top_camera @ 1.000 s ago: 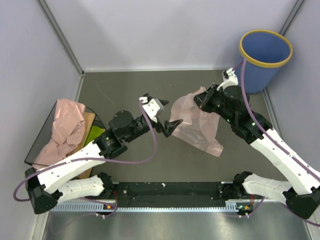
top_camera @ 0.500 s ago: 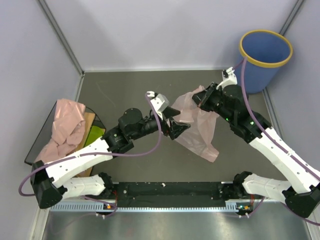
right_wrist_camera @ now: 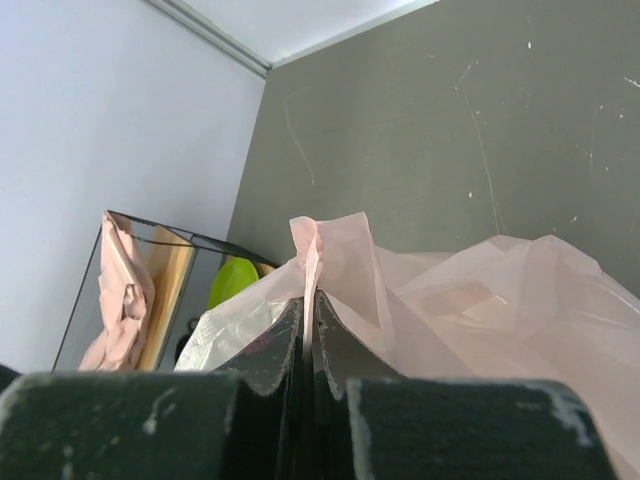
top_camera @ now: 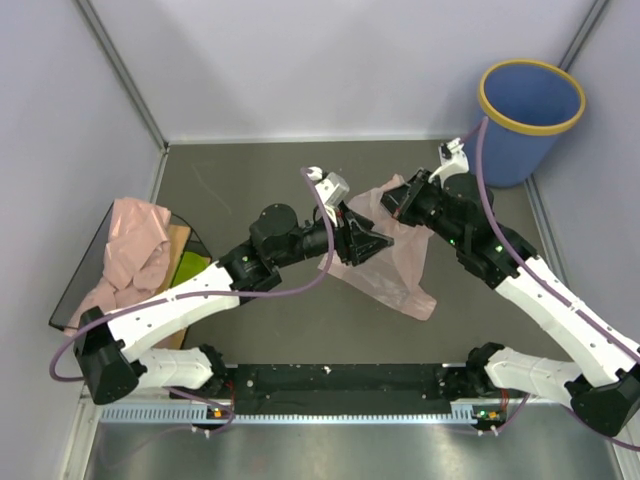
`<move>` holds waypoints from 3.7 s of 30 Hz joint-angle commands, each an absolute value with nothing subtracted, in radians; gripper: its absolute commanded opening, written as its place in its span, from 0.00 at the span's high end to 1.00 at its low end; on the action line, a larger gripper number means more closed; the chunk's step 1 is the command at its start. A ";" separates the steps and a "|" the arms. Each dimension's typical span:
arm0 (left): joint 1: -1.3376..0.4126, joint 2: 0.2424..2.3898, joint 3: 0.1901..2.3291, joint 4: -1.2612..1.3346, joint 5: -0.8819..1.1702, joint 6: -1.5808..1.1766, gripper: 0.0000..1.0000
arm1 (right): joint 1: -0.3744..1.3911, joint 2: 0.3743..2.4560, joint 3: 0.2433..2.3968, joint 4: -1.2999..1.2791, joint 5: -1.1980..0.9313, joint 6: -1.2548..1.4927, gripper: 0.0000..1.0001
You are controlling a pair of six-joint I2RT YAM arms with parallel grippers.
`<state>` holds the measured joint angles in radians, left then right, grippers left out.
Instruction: Put the trash bags into the trash bin
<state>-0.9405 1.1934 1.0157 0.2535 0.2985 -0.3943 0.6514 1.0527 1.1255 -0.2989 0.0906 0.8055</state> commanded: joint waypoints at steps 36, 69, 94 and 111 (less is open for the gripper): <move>-0.219 1.042 1.086 -0.198 0.802 -0.218 1.00 | 0.069 1.025 1.200 -0.592 -1.052 0.482 0.51; -0.206 1.061 1.023 -0.081 0.887 -0.316 1.00 | -0.037 0.948 1.088 -0.503 -1.184 0.732 0.28; -0.627 1.005 0.954 0.080 0.728 -0.235 1.00 | 0.281 1.072 1.040 0.184 -1.097 1.149 1.00; -0.735 1.255 1.023 0.508 0.696 -0.492 1.00 | 0.377 1.043 1.038 0.003 -1.094 0.938 0.45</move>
<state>-0.7364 1.2598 0.9634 0.3656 0.7158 -0.4240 0.3660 1.0832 0.9974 0.0746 -1.0737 1.0729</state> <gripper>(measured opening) 0.010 0.409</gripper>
